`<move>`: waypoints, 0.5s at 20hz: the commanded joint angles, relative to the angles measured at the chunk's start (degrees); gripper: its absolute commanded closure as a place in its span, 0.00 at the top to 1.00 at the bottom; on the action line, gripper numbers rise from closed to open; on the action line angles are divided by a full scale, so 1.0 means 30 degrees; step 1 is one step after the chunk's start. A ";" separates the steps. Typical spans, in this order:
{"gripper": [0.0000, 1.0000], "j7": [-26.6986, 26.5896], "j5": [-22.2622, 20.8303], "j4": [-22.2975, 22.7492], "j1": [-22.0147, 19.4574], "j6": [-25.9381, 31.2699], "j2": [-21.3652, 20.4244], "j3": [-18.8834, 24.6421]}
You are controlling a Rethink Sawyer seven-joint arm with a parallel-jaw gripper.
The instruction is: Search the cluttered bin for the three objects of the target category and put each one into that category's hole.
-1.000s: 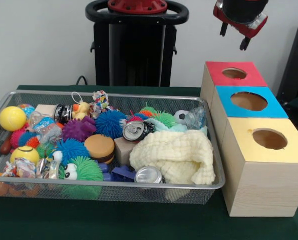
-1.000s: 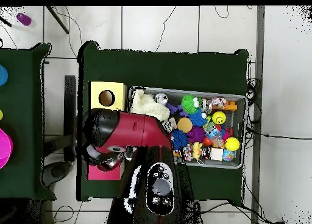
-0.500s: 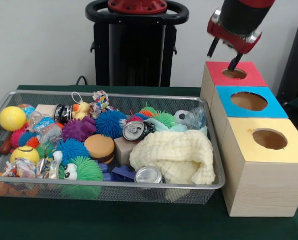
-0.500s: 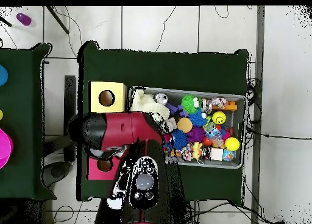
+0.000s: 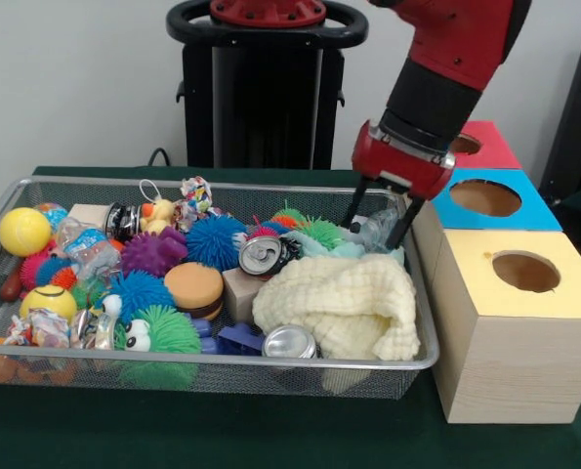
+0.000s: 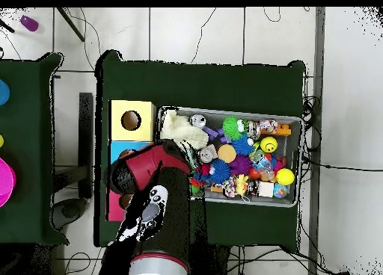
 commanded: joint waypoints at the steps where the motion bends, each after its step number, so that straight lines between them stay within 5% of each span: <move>1: 1.00 -0.0142 -0.1826 -0.0653 -0.0801 -0.0484 0.1034 -0.0668; 10: 1.00 -0.1234 -0.1279 0.1469 -0.2637 -0.1227 -0.0563 0.0896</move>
